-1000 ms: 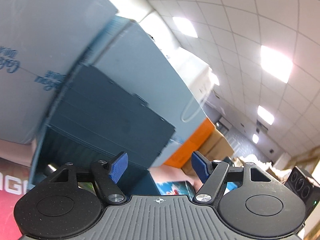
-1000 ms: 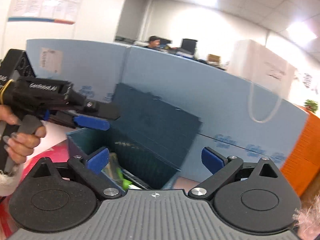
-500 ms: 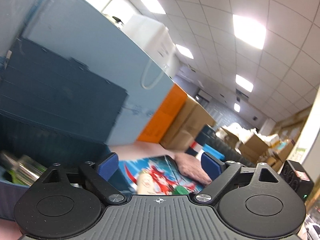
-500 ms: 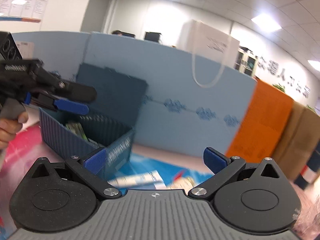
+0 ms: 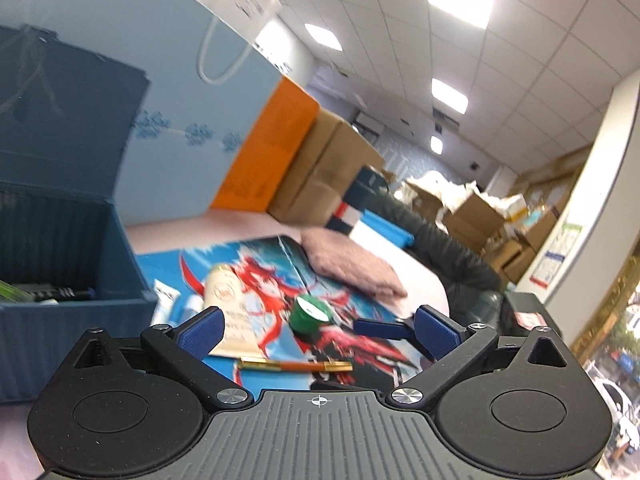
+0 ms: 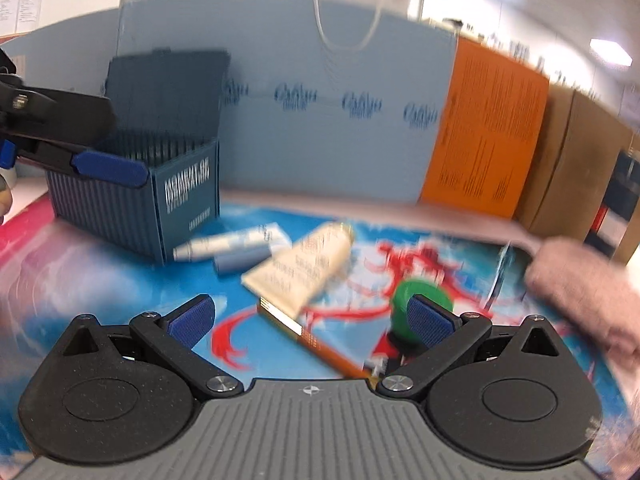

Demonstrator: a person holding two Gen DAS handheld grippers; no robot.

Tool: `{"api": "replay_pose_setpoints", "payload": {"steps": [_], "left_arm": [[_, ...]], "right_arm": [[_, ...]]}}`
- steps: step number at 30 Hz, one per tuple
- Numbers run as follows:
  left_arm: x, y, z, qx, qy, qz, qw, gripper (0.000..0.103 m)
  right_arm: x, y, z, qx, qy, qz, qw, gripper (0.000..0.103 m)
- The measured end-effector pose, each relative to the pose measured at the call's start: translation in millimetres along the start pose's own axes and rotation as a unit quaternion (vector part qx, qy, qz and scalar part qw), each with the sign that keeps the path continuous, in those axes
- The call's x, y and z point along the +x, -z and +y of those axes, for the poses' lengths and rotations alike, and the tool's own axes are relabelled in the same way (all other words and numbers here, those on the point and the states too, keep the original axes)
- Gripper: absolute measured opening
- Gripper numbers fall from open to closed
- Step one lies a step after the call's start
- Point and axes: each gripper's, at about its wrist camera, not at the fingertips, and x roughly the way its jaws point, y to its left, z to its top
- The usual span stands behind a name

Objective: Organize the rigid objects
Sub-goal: 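Move the right gripper toward the gold pen on the mat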

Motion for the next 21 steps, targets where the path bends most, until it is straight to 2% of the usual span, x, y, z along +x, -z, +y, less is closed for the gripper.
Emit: {"api": "replay_pose_setpoints", "payload": {"steps": [5, 8, 10, 13, 14, 16, 18, 21], "left_arm": [[7, 9, 0, 0.011, -0.011, 0.015, 0.9998, 0.102], [12, 13, -1, 0.021, -0.017, 0.024, 0.9993, 0.102], [13, 16, -4, 0.035, -0.019, 0.028, 0.9988, 0.102], [17, 23, -11, 0.069, 0.000, 0.040, 0.9968, 0.102], [19, 26, -13, 0.077, 0.008, 0.047, 0.9959, 0.102], [26, 32, -18, 0.096, 0.021, 0.069, 0.9927, 0.102], [31, 39, -22, 0.119, 0.021, 0.088, 0.9887, 0.102], [35, 45, -23, 0.127, 0.016, 0.103, 0.9864, 0.102]], "right_arm": [[13, 13, -20, 0.018, -0.026, 0.034, 0.999, 0.100], [18, 18, -33, 0.032, -0.039, 0.042, 0.998, 0.089], [20, 20, -42, 0.043, -0.054, 0.043, 0.997, 0.086], [28, 20, -56, 0.057, -0.067, 0.055, 0.995, 0.075], [31, 20, -60, 0.062, -0.070, 0.058, 0.994, 0.070], [35, 18, -67, 0.078, -0.080, 0.052, 0.992, 0.066], [36, 17, -71, 0.087, -0.093, 0.050, 0.991, 0.057], [34, 17, -67, 0.070, -0.091, 0.051, 0.992, 0.049]]}}
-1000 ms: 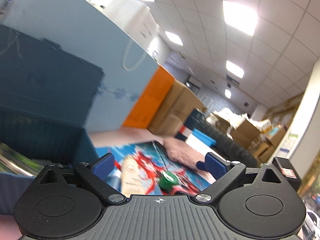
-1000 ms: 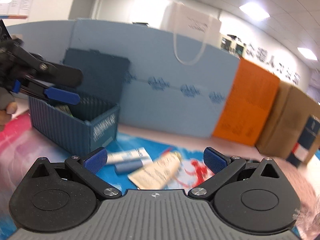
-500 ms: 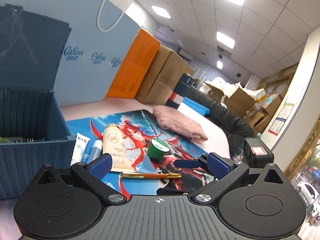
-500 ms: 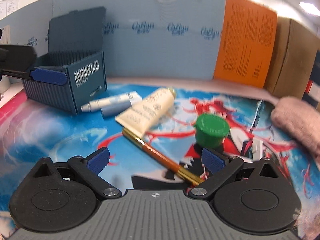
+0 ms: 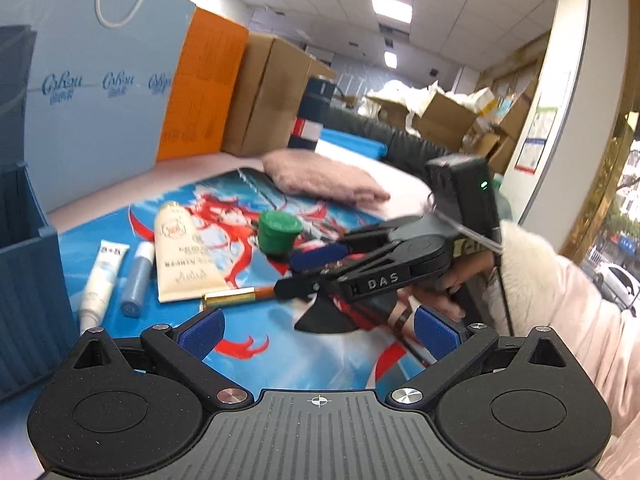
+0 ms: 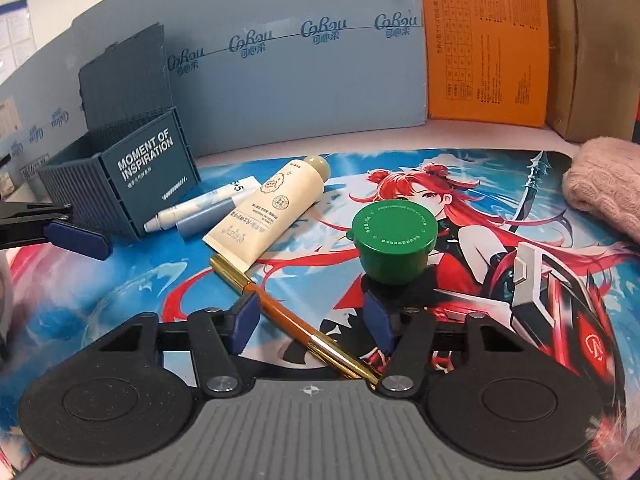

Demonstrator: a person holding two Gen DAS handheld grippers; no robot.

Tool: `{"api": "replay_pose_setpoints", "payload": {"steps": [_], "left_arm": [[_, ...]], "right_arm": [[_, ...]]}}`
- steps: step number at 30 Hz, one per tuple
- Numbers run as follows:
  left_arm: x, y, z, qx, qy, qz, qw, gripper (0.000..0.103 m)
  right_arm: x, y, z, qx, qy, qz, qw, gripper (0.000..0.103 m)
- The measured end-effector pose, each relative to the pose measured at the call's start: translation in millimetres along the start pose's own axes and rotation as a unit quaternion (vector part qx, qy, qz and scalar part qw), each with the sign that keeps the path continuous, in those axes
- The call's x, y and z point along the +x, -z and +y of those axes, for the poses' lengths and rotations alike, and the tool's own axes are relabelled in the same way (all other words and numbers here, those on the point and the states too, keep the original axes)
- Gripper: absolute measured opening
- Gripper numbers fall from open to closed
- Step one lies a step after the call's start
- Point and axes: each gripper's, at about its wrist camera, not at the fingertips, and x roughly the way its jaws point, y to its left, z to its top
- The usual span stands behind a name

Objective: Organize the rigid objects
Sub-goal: 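Move the right gripper toward the gold pen on the mat, then lower the left gripper onto the gold pen and grasp it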

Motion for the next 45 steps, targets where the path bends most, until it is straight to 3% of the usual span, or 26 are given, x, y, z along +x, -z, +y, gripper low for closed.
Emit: {"api": "replay_pose_setpoints", "payload": {"steps": [6, 14, 20, 25, 33, 37, 45], "left_arm": [[7, 3, 10, -0.016, -0.026, 0.022, 0.9993, 0.101], [10, 4, 22, -0.047, -0.036, 0.032, 0.9977, 0.097], [16, 4, 28, -0.077, -0.043, 0.044, 0.9951, 0.085], [17, 3, 31, -0.100, -0.048, 0.042, 0.9930, 0.079], [19, 4, 34, -0.111, -0.068, 0.052, 0.9901, 0.063], [20, 3, 27, -0.095, -0.094, 0.059, 0.9893, 0.057], [23, 6, 1, 0.008, -0.182, 0.097, 0.9785, 0.038]], "right_arm": [[-8, 10, 16, -0.038, 0.000, -0.001, 0.999, 0.033], [-21, 27, 47, -0.072, 0.007, -0.006, 0.997, 0.029], [-32, 47, 83, -0.020, 0.047, -0.038, 0.998, 0.032], [-36, 53, 103, 0.021, 0.028, -0.052, 0.998, 0.034], [-41, 60, 122, 0.092, -0.079, -0.065, 0.991, 0.048], [-54, 64, 129, 0.098, -0.061, -0.087, 0.990, 0.056], [-71, 73, 127, 0.112, 0.023, -0.109, 0.987, 0.080]]}}
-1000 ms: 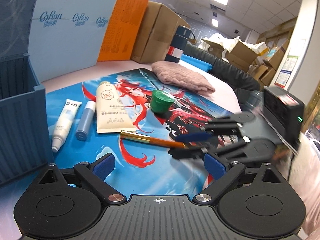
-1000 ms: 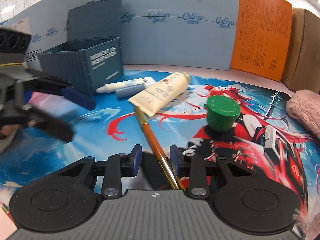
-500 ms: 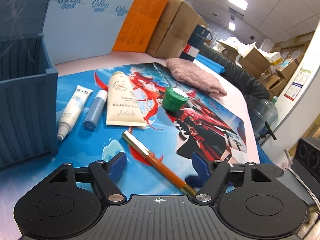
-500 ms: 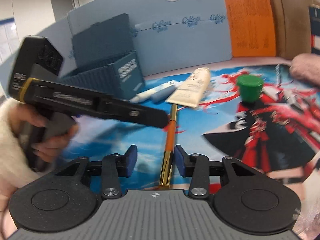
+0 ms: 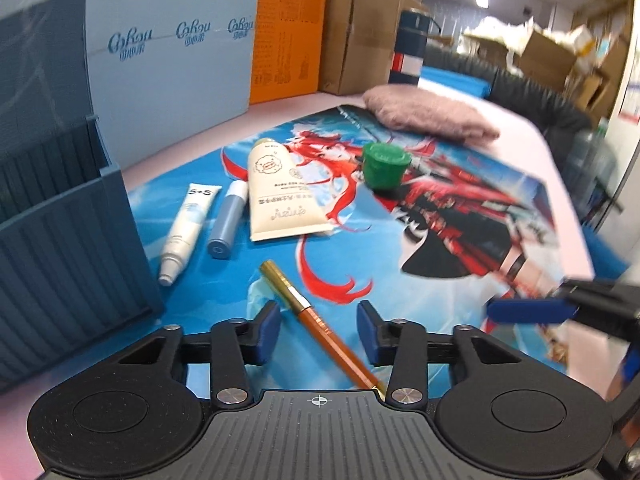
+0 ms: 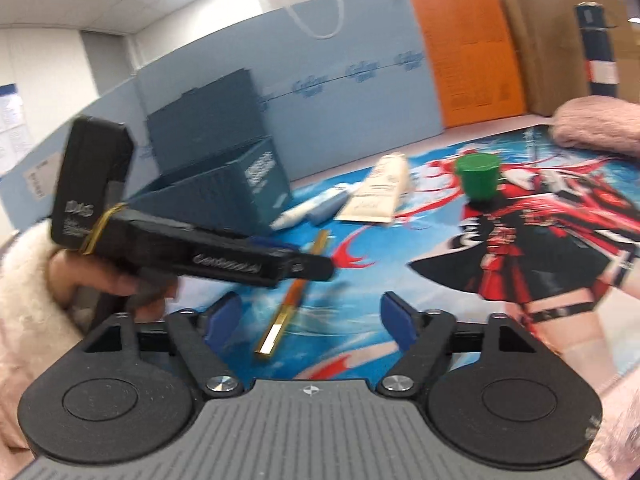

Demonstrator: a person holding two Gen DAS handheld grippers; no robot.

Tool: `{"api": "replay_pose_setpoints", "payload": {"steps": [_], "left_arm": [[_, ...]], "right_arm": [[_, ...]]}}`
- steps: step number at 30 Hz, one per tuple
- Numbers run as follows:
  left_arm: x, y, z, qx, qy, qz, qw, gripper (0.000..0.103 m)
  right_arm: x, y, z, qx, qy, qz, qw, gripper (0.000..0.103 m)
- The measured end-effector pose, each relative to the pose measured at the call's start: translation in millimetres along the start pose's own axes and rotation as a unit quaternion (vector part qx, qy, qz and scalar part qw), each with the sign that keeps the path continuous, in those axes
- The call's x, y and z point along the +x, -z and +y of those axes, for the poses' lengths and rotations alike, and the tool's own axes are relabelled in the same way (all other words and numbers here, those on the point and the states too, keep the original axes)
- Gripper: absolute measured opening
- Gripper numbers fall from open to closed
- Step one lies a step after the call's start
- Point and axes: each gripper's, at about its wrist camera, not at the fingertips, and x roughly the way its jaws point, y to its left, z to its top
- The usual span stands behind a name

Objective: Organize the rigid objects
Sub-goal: 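Lower the left gripper onto the gold pen and grasp it, then carry the gold pen into the blue box and open the left gripper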

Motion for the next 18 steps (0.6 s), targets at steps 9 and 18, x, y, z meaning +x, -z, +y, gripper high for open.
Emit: {"api": "replay_pose_setpoints", "payload": {"steps": [9, 18], "left_arm": [[1, -4, -8, 0.025, -0.036, 0.024, 0.9988, 0.029], [-2, -7, -13, 0.023, -0.039, 0.025, 0.9986, 0.008]], "right_arm": [[-5, 6, -9, 0.013, 0.041, 0.001, 0.999, 0.083], [-18, 17, -16, 0.036, 0.036, -0.011, 0.999, 0.087]]}}
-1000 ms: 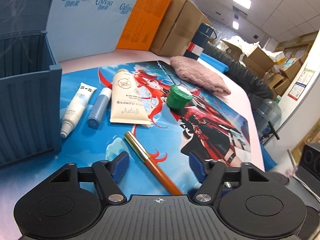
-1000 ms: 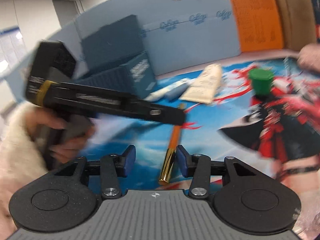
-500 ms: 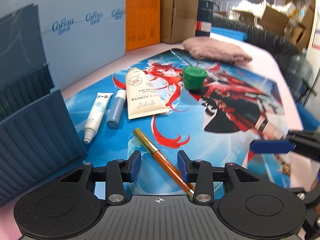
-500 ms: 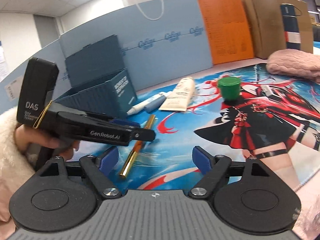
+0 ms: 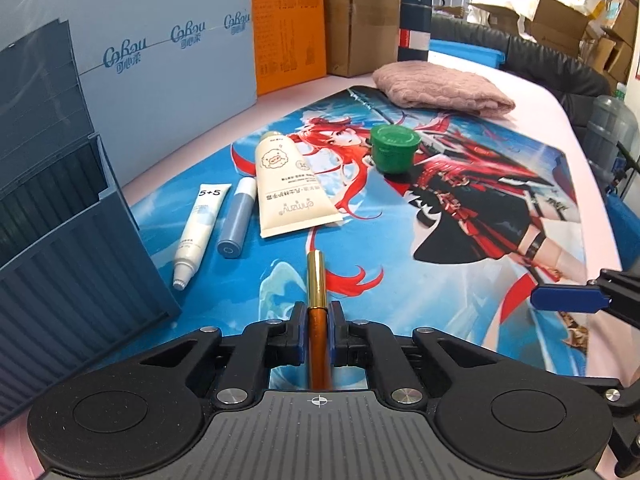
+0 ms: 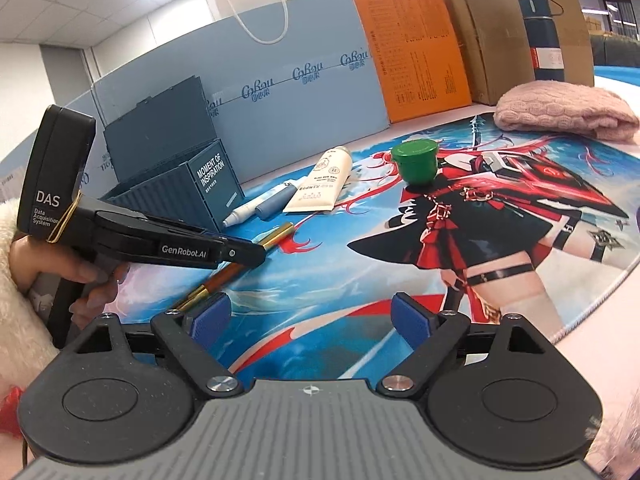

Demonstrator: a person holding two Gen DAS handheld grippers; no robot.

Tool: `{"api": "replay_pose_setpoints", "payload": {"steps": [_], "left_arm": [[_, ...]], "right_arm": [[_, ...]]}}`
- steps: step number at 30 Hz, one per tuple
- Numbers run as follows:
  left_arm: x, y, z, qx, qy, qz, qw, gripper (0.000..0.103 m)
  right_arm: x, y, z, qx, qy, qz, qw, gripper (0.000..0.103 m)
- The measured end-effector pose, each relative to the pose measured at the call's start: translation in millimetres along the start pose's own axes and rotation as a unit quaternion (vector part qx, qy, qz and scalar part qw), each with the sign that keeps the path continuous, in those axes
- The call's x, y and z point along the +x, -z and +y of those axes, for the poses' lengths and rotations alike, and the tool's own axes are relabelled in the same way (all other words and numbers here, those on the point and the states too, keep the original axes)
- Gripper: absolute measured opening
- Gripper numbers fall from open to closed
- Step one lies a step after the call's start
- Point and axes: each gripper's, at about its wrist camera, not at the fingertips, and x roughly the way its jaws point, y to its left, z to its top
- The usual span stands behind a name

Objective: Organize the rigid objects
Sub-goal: 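Carry the gold pen into the blue box and open the left gripper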

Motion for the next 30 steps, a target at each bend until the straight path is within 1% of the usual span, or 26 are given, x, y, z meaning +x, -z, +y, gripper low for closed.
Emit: {"api": "replay_pose_setpoints", "payload": {"steps": [5, 8, 10, 14, 17, 18, 20, 22, 25, 26, 29, 30], "left_arm": [[-23, -3, 0, -0.013, -0.005, -0.030, 0.9994, 0.008], [-46, -6, 4, -0.027, -0.006, -0.063, 0.9976, 0.008], [-66, -8, 9, -0.042, -0.006, -0.094, 0.9946, 0.008], [-109, -10, 24, -0.072, -0.009, -0.161, 0.9844, 0.008], [-142, -11, 38, -0.085, -0.027, -0.213, 0.9729, 0.008], [-152, -12, 43, -0.089, -0.037, -0.230, 0.9684, 0.008], [-166, -14, 52, -0.092, -0.064, -0.251, 0.9614, 0.008], [-176, -18, 64, -0.094, -0.087, -0.265, 0.9558, 0.008], [-180, -24, 81, -0.083, -0.128, -0.273, 0.9498, 0.008], [-180, -25, 88, -0.081, -0.134, -0.276, 0.9484, 0.008], [-176, -28, 112, -0.089, -0.131, -0.273, 0.9488, 0.008], [-172, -30, 117, -0.084, -0.141, -0.267, 0.9496, 0.008]], "right_arm": [[-4, -1, -5, 0.021, -0.017, -0.010, 1.000, 0.087], [-4, -2, -5, 0.029, -0.021, -0.007, 0.999, 0.087], [-3, -3, -1, 0.027, -0.024, -0.007, 0.999, 0.087], [-5, -8, 9, 0.021, -0.045, -0.012, 0.999, 0.087], [-4, -12, 16, 0.020, -0.063, -0.015, 0.998, 0.087], [-4, -13, 18, 0.021, -0.066, -0.015, 0.997, 0.087], [-4, -15, 23, 0.019, -0.071, -0.017, 0.997, 0.087], [-3, -16, 28, 0.018, -0.078, -0.018, 0.997, 0.087], [-2, -19, 34, 0.016, -0.085, -0.022, 0.996, 0.087], [-1, -20, 36, 0.016, -0.087, -0.023, 0.996, 0.087], [3, -27, 38, 0.018, -0.098, -0.026, 0.995, 0.087], [5, -29, 39, 0.020, -0.102, -0.028, 0.994, 0.087]]}}
